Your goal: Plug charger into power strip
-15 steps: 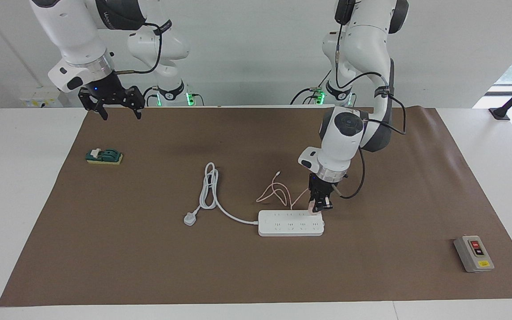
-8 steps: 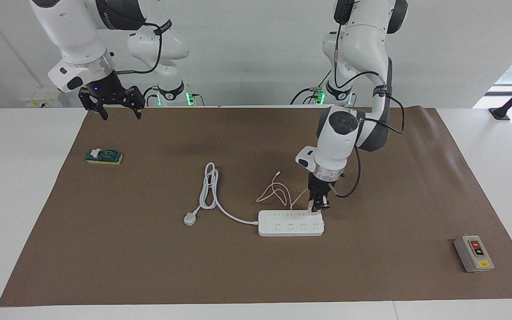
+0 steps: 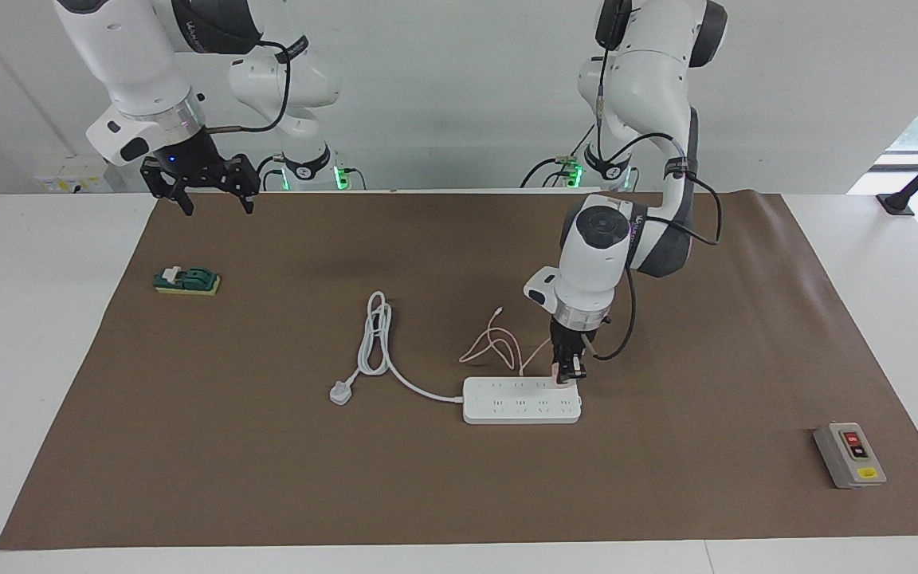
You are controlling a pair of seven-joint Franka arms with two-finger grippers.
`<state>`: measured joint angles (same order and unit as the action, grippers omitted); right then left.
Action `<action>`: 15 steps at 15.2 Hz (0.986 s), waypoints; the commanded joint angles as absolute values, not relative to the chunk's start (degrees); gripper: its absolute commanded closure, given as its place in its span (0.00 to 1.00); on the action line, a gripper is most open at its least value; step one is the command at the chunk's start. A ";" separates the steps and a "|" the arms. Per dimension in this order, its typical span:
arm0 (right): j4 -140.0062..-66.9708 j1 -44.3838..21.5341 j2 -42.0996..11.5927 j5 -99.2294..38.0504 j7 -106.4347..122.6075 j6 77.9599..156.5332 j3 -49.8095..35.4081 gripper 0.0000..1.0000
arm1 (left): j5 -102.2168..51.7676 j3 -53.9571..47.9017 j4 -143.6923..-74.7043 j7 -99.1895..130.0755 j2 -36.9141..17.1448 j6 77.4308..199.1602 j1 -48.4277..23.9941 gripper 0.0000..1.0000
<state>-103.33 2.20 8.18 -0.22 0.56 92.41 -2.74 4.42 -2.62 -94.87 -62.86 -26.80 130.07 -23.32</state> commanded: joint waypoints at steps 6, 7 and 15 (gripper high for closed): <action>-102.48 2.99 7.82 0.79 1.49 91.23 -3.34 0.00 | 3.34 -15.29 -82.09 -64.59 -39.64 124.53 -8.89 1.00; -102.48 2.99 7.82 0.88 1.49 91.23 -3.34 0.00 | 3.43 -15.29 -82.44 -65.73 -39.64 125.06 -8.88 1.00; -102.48 2.99 7.82 0.79 1.49 91.23 -3.43 0.00 | 3.26 -15.38 -85.25 -76.03 -39.82 130.87 -8.79 1.00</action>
